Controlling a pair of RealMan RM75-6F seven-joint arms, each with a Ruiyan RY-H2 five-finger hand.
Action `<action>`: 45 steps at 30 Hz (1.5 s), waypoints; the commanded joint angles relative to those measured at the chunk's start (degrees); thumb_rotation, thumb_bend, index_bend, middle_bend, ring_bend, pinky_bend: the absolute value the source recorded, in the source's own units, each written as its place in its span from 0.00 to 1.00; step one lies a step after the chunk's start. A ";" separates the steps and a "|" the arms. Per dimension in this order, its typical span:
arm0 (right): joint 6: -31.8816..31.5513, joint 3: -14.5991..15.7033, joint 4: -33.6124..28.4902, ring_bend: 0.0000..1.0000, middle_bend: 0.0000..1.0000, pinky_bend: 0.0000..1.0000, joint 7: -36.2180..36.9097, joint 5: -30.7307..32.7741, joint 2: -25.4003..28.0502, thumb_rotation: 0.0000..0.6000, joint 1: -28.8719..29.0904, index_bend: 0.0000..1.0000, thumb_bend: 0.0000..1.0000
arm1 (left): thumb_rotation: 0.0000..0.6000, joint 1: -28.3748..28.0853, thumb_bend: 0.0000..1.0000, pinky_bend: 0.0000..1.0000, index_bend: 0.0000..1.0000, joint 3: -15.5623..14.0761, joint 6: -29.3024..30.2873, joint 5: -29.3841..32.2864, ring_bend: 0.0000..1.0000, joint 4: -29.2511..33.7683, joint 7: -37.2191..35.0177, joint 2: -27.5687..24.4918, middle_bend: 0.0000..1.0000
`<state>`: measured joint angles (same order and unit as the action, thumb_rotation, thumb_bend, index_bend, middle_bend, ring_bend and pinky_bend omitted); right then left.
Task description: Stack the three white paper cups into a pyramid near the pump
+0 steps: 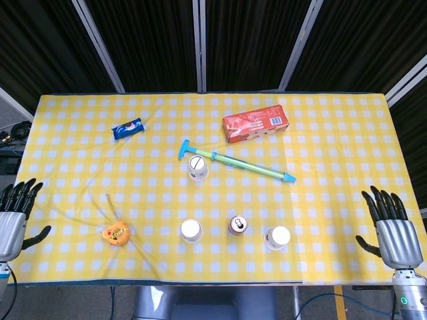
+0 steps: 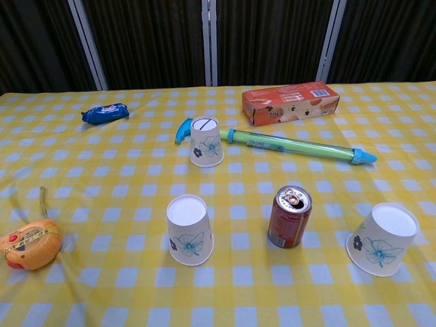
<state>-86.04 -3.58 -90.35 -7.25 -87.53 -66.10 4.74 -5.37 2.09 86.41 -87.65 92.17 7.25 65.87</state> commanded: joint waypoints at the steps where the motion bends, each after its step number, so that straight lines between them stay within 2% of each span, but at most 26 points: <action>1: 0.07 0.01 -0.03 0.00 0.00 0.00 0.07 0.03 0.02 1.00 0.01 0.03 0.06 | 1.00 -0.32 0.23 0.00 0.00 -0.14 -0.06 -0.79 0.00 0.21 -0.38 0.12 0.00; 6: 0.18 -0.18 -0.09 0.00 0.00 0.00 0.57 0.48 0.22 1.00 -0.01 0.03 0.06 | 1.00 -2.76 0.23 0.00 0.01 -0.30 -1.46 -4.79 0.00 1.92 0.75 0.22 0.00; 8: 0.10 -0.27 -0.08 0.00 0.00 0.00 0.94 0.58 0.37 1.00 -0.04 0.03 0.06 | 1.00 -4.24 0.23 0.00 0.07 -0.08 -2.39 -6.66 0.00 3.36 2.65 0.15 0.00; 10: -0.14 -0.46 -0.19 0.00 0.00 0.00 1.60 0.62 0.68 1.00 -0.10 0.03 0.06 | 1.00 -6.90 0.23 0.00 0.12 0.26 -4.89 -9.24 0.00 6.46 6.01 0.33 0.00; 12: -0.06 -0.56 -0.20 0.00 0.00 0.00 2.10 0.89 0.89 1.00 -0.13 0.03 0.06 | 1.00 -8.56 0.23 0.00 0.14 0.26 -7.58 -9.68 0.00 8.87 8.42 0.52 0.00; 13: 0.07 -0.67 -0.13 0.00 0.00 0.00 2.45 1.25 1.03 1.00 -0.16 0.03 0.06 | 1.00 -10.76 0.23 0.00 0.14 -0.08 -11.31 -10.65 0.00 10.78 10.19 1.25 0.00; 21: 0.51 -1.01 0.05 0.00 0.00 0.00 4.63 2.01 1.72 1.00 -0.13 0.03 0.06 | 1.00 -18.16 0.25 0.00 0.18 2.37 -24.95 -2.80 0.00 18.39 23.46 5.19 0.00; 28: 0.80 -1.49 0.38 0.00 0.00 0.00 6.95 3.08 2.48 1.00 -0.26 0.03 0.06 | 1.00 -23.53 0.25 0.00 0.15 4.81 -31.19 7.15 0.00 22.46 33.79 9.39 0.00; 34: 0.22 -1.95 0.28 0.00 0.00 0.00 9.57 3.42 3.49 1.00 -0.63 0.03 0.06 | 1.00 -28.10 0.25 0.00 0.16 5.43 -33.28 16.08 0.00 22.96 42.40 13.75 0.00; 45: -0.12 -2.38 0.48 0.00 0.00 0.00 12.92 4.01 4.69 1.00 -1.14 0.03 0.06 | 1.00 -34.91 0.25 0.00 0.22 4.66 -31.37 28.57 0.00 21.95 52.35 19.92 0.00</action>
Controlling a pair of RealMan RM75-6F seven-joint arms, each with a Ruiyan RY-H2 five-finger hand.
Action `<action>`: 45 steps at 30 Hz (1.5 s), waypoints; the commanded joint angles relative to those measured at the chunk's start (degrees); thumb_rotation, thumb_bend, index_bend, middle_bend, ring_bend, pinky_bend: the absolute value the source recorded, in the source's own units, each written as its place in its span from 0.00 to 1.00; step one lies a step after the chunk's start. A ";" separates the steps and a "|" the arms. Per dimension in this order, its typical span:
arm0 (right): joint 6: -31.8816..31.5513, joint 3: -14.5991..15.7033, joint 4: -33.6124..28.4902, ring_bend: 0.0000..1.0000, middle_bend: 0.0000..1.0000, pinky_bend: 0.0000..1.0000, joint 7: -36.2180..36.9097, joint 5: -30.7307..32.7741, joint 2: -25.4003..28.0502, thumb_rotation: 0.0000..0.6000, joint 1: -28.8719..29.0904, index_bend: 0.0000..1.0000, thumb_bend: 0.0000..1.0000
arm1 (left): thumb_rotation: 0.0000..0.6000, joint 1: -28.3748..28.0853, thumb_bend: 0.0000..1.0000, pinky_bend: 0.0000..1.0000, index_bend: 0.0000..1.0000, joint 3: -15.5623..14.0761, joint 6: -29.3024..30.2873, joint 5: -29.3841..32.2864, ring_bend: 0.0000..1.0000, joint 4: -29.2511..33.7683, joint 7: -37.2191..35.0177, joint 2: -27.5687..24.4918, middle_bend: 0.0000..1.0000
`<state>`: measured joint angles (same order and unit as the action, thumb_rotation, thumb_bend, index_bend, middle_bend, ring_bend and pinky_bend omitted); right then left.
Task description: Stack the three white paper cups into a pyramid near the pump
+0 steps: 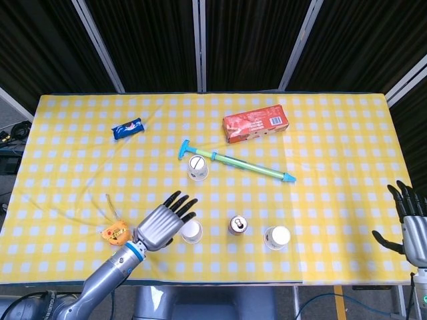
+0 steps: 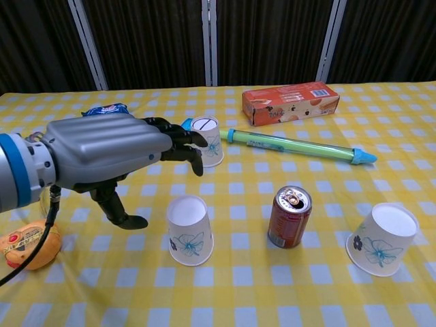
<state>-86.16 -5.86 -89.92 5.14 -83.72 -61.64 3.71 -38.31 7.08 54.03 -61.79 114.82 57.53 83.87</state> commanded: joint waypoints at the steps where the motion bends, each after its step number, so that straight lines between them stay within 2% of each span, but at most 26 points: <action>1: 0.02 -0.11 0.08 0.00 0.00 0.00 0.71 0.21 0.30 1.00 -0.12 0.03 0.06 | 1.00 -2.41 0.25 0.00 0.23 -0.44 1.43 3.50 0.00 -0.80 2.58 2.32 0.00; 8: -0.02 -0.17 0.17 0.00 0.00 0.00 1.53 0.27 0.60 1.00 -0.27 0.03 0.06 | 1.00 -4.87 0.25 0.00 0.23 -1.26 3.88 6.61 0.00 -1.46 4.08 4.07 0.00; 12: -0.11 -0.23 0.09 0.00 0.00 0.00 1.87 0.24 0.74 1.00 -0.33 0.03 0.06 | 1.00 -6.34 0.30 0.00 0.24 -1.69 4.38 7.79 0.00 -2.02 4.03 4.81 0.00; 21: -0.29 -0.40 0.08 0.00 0.00 0.00 2.48 0.39 0.94 1.00 -0.50 0.03 0.06 | 1.00 -9.45 0.30 0.00 0.24 -2.85 5.49 10.80 0.00 -3.64 4.54 7.28 0.00; 28: -0.41 -0.61 0.22 0.00 0.00 0.00 3.01 0.61 1.03 1.00 -0.60 0.03 0.06 | 1.00 -11.10 0.30 0.00 0.31 -3.50 6.75 12.43 0.00 -4.56 4.61 7.98 0.00; 38: -0.18 -0.56 0.34 0.00 0.00 0.00 2.95 0.60 0.92 1.00 -0.55 0.03 0.06 | 1.00 -12.03 0.31 0.00 0.38 -4.04 8.09 11.75 0.00 -4.94 2.67 8.09 0.00; 45: 0.09 -0.57 0.43 0.00 0.00 0.00 2.63 0.74 0.74 1.00 -0.46 0.03 0.06 | 1.00 -12.95 0.31 0.00 0.39 -3.28 8.06 11.23 0.00 -4.84 0.16 7.02 0.00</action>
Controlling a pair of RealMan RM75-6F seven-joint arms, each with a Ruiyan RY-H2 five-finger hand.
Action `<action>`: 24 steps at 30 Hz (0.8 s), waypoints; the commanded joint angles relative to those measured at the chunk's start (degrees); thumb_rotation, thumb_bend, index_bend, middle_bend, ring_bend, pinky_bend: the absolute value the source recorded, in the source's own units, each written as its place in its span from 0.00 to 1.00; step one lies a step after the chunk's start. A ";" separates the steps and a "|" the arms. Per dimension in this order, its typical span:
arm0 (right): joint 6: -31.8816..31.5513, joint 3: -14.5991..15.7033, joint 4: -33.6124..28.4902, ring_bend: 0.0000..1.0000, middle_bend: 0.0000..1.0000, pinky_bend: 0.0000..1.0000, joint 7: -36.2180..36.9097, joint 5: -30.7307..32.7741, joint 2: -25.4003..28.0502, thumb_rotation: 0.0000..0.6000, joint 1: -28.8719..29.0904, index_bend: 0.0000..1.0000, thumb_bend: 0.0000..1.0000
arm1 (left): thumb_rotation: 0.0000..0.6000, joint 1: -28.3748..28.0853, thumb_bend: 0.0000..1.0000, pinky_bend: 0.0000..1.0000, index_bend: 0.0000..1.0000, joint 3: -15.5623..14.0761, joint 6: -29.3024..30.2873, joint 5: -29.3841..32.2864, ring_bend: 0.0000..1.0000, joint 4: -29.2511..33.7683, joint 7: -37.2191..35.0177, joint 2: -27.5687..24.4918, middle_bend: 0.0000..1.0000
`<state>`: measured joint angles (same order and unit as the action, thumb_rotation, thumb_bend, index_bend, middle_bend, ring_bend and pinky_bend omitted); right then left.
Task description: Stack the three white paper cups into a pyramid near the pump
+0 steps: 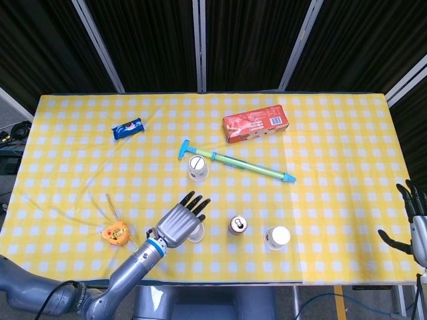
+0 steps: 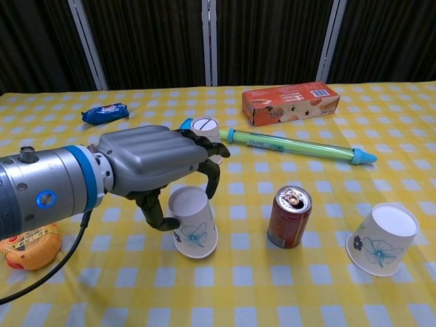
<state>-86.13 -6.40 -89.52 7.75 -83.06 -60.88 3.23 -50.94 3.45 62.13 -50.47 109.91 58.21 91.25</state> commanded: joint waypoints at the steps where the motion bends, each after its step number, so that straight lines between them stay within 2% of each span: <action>1: 0.21 -0.07 0.08 0.00 0.00 0.00 0.04 0.25 -0.03 1.00 0.05 0.03 0.06 | 1.00 -0.60 0.31 0.00 0.39 0.61 -0.18 0.00 0.00 0.14 -0.85 -0.63 0.00; 9: 0.83 -0.45 0.96 0.00 0.00 0.00 -0.75 1.39 -0.44 1.00 0.25 0.03 0.06 | 1.00 -3.86 0.31 0.00 0.40 4.52 -0.66 2.71 0.00 0.28 -1.67 -2.31 0.00; 10: 0.80 -0.47 0.91 0.00 0.00 0.00 -0.68 1.35 -0.50 1.00 0.26 0.03 0.06 | 1.00 -5.33 0.31 0.00 0.40 6.45 -1.17 3.76 0.00 -0.90 -1.45 -1.74 0.00; 14: 0.81 -0.45 0.91 0.00 0.00 0.00 -0.59 1.22 -0.43 1.00 0.28 0.03 0.06 | 1.00 -8.16 0.31 0.00 0.40 8.97 -2.44 7.04 0.00 -3.02 -1.06 -0.57 0.00; 19: 1.05 -0.39 1.04 0.00 0.00 0.00 -0.29 1.13 -0.46 1.00 0.36 0.03 0.06 | 1.00 -11.41 0.31 0.00 0.40 11.36 -3.67 10.34 0.00 -5.91 -0.82 0.69 0.00; 24: 2.10 -0.28 1.64 0.00 0.00 0.00 -0.28 1.55 -0.73 1.00 0.69 0.03 0.06 | 1.00 -15.24 0.31 0.00 0.41 13.46 -5.83 14.40 0.00 -12.49 -0.74 3.00 0.00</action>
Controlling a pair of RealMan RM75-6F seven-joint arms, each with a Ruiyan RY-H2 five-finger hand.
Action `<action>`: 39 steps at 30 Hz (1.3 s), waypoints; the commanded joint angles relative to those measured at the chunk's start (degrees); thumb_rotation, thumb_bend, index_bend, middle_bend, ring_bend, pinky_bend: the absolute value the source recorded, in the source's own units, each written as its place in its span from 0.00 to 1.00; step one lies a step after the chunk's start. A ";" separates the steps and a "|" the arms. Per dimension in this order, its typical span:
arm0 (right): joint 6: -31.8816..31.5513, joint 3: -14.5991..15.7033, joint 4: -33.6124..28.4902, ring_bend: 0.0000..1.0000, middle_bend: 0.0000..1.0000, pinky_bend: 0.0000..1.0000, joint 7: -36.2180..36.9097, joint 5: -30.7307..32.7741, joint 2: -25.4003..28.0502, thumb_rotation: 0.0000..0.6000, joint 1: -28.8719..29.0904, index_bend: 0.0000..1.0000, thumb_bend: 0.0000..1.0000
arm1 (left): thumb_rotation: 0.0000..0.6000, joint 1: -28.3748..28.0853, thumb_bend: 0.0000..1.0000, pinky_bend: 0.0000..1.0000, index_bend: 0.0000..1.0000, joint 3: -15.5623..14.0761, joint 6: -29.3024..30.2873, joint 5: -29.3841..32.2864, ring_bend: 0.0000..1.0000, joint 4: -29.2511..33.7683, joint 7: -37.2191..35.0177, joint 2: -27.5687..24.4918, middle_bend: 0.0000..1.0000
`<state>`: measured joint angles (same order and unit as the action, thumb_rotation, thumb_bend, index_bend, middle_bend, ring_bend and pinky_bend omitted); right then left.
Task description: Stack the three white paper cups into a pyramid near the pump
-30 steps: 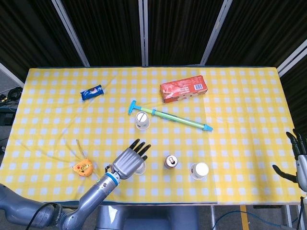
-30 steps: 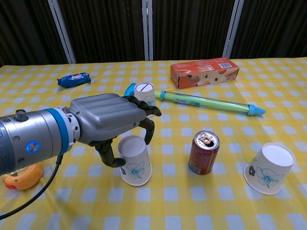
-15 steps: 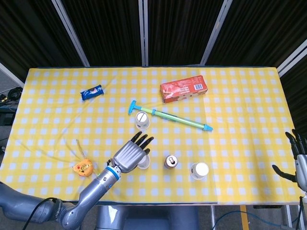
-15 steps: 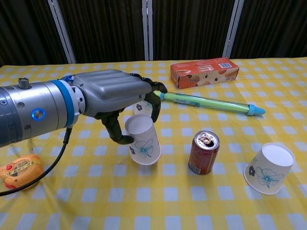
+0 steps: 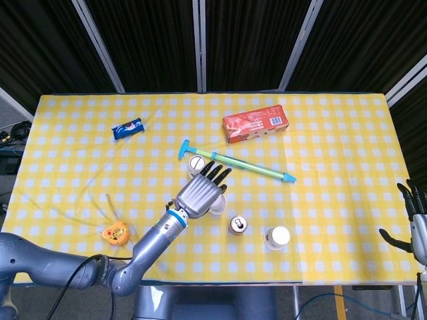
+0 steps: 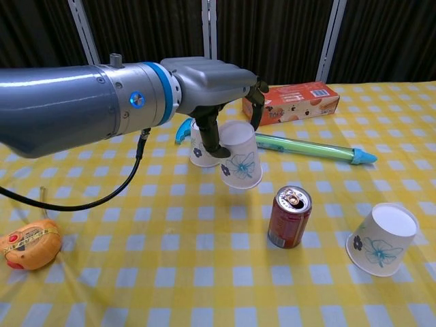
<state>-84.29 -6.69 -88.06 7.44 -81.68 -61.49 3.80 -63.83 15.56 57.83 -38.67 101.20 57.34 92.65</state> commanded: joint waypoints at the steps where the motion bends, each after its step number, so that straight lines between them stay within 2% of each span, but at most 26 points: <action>1: 0.43 0.03 0.29 0.00 0.00 0.00 0.05 0.25 -0.19 1.00 0.16 0.03 0.06 | 1.00 -3.08 0.31 0.00 0.41 1.63 -2.05 3.56 0.00 -5.26 0.15 2.14 0.00; 11: 1.77 0.53 0.78 0.00 0.00 0.00 -1.07 0.08 -1.16 1.00 0.78 0.03 0.06 | 1.00 -9.91 0.31 0.00 0.41 3.94 -9.06 8.59 0.00 -22.70 -3.43 8.64 0.00; 15: 2.42 0.66 0.94 0.00 0.00 0.00 -0.85 0.25 -1.30 1.00 0.97 0.03 0.06 | 1.00 -12.23 0.31 0.00 0.41 3.77 -11.29 9.09 0.00 -28.07 -4.26 10.51 0.00; 27: 2.78 0.34 1.49 0.00 0.00 0.00 0.18 0.84 -1.23 1.00 1.12 0.03 0.06 | 1.00 -16.29 0.31 0.00 0.43 2.73 -11.74 10.99 0.00 -38.24 -5.30 14.99 0.00; 39: 2.43 0.57 1.33 0.00 0.00 0.00 0.35 0.20 -1.27 1.00 1.07 0.03 0.06 | 1.00 -16.71 0.31 0.00 0.41 1.75 -10.83 13.70 0.00 -41.44 -4.18 16.16 0.00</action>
<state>-81.86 -6.11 -86.74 7.78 -81.48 -62.76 4.87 -80.56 17.31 46.98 -24.98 59.78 53.19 108.79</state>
